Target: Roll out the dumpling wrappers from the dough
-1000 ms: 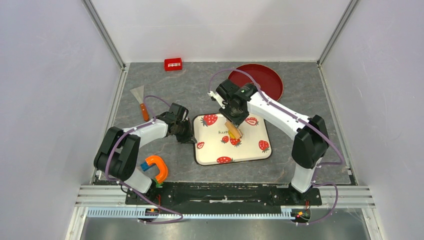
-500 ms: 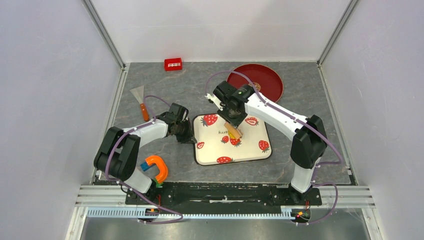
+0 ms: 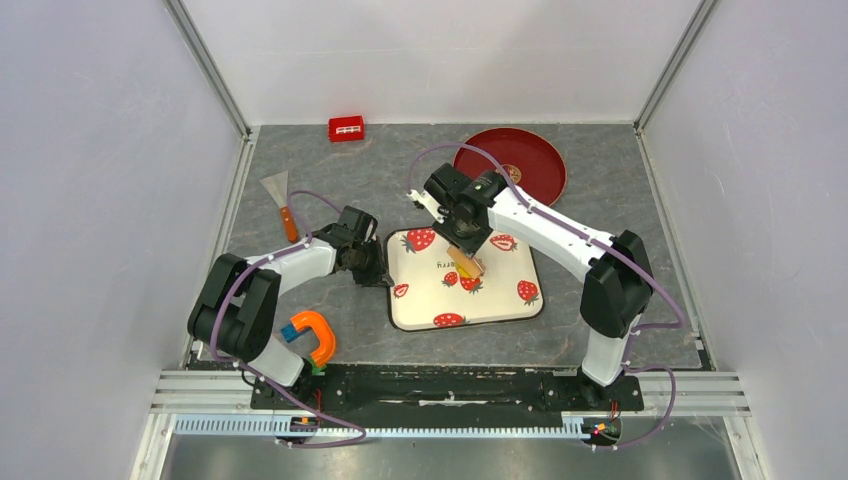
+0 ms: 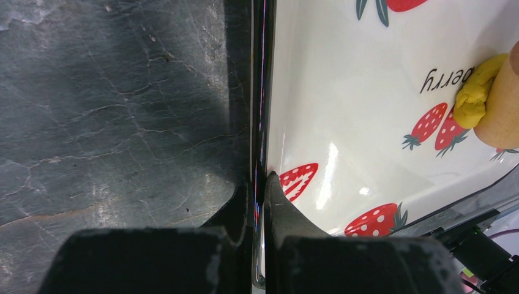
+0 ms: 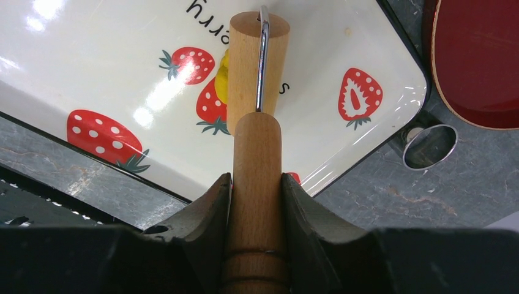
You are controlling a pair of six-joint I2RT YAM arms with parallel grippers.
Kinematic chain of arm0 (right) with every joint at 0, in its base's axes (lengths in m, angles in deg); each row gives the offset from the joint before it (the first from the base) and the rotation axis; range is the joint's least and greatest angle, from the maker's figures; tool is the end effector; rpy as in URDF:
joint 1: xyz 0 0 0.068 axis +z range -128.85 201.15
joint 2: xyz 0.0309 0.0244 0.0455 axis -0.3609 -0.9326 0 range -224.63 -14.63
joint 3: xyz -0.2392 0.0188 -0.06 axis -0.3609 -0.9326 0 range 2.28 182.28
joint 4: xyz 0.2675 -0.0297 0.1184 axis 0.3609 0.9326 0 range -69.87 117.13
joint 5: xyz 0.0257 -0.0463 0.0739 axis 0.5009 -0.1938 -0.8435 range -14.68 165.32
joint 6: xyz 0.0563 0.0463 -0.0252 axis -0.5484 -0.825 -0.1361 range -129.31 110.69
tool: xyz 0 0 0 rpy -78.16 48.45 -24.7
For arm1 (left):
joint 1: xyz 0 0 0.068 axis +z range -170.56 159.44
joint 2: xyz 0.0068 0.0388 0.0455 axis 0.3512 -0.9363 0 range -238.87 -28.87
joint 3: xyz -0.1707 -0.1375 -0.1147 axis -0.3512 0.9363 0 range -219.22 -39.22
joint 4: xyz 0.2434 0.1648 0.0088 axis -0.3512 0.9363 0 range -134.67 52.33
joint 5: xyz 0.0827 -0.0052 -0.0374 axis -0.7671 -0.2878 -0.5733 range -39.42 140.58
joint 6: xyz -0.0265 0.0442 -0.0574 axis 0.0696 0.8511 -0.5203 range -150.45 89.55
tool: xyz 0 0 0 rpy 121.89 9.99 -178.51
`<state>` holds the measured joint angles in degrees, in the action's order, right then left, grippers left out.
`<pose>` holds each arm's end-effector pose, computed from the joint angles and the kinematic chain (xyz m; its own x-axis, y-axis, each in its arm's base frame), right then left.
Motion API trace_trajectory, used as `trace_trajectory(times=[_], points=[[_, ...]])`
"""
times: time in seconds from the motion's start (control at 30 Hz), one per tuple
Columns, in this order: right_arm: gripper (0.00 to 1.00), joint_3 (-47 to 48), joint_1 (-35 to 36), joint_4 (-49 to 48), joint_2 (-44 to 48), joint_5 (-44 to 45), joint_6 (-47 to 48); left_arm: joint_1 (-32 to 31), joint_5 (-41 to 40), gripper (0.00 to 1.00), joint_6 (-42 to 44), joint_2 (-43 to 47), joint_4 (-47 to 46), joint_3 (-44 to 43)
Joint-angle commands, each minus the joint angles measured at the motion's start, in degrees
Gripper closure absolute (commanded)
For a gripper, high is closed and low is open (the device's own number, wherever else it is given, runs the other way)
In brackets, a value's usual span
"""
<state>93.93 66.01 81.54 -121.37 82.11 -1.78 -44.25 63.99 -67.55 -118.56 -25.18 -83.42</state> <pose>0.2936 0.2812 0.1908 -0.5942 -0.7747 -0.2164 -0.7652 0.6273 -0.1445 0.2831 -0.1408 0.0689 -0.9518 -0.2232 -0.2105 -0.1172 0.8986 -0.4228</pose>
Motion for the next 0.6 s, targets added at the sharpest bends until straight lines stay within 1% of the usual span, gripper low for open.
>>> trace_trajectory(times=[0.0,0.4,0.5,0.57], points=[[1.0,-13.9,1.7,-7.6,-18.5,-21.2,-2.5,-2.0,-5.2,0.98,1.2,-3.5,2.0,2.2],[1.0,-14.6,2.0,-7.3,-17.7,-27.0,-1.5,-2.1,-5.4,0.98,1.0,-3.3,2.0,2.5],[1.0,-14.0,1.9,-6.9,-16.9,-27.7,-1.5,-2.1,-5.4,0.98,1.0,-3.2,2.2,2.4],[1.0,-13.1,1.8,-6.8,-15.9,-25.9,-2.1,-2.1,-5.5,0.98,1.0,-3.3,2.2,2.5]])
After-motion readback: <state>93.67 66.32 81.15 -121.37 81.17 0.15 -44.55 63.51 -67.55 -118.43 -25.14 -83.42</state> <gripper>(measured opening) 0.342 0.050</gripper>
